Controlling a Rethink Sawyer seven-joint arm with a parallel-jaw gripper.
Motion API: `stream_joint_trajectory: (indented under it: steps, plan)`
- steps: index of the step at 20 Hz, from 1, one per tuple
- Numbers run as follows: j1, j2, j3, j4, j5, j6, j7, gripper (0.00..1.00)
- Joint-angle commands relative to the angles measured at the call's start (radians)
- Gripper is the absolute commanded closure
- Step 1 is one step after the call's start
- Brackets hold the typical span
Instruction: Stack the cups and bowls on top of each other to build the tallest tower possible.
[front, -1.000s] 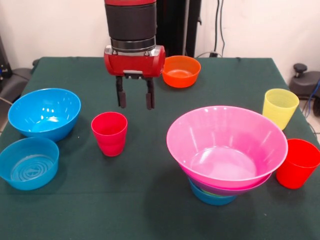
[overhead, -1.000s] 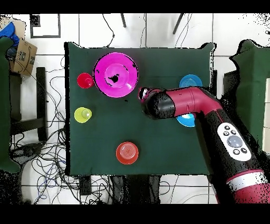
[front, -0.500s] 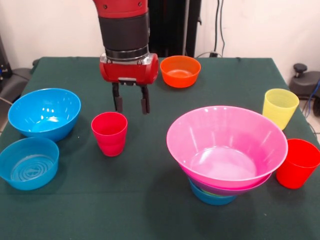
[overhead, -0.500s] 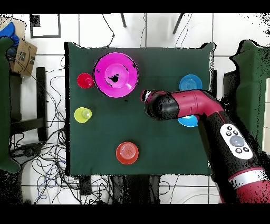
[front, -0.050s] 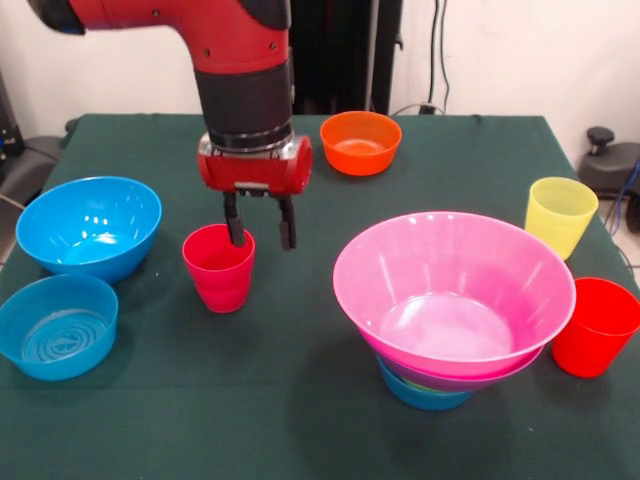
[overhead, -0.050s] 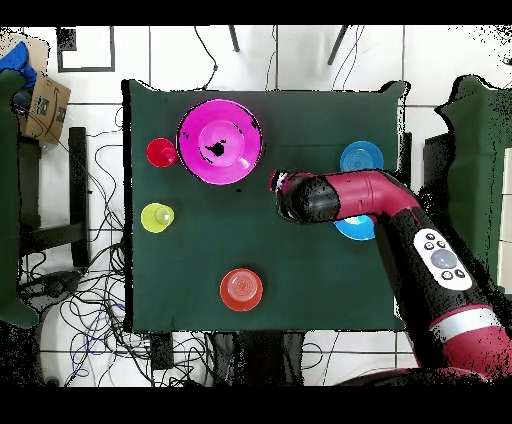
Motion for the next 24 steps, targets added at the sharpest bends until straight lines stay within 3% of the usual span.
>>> stream_joint_trajectory:
  steps: [1, 12, 22, 23, 24]
  plan:
    - [0.004, 0.114, 0.022, -0.148, -0.084, 0.077, -0.316, 0.0]
    - [-0.008, 0.153, 0.023, -0.218, -0.08, 0.124, -0.365, 0.0]
    - [-0.024, 0.089, -0.014, -0.127, -0.098, 0.051, -0.331, 0.0]
    - [-0.024, 0.082, -0.02, -0.12, -0.105, 0.03, -0.315, 1.0]
    - [-0.027, 0.081, -0.019, -0.117, -0.104, 0.025, -0.311, 1.0]
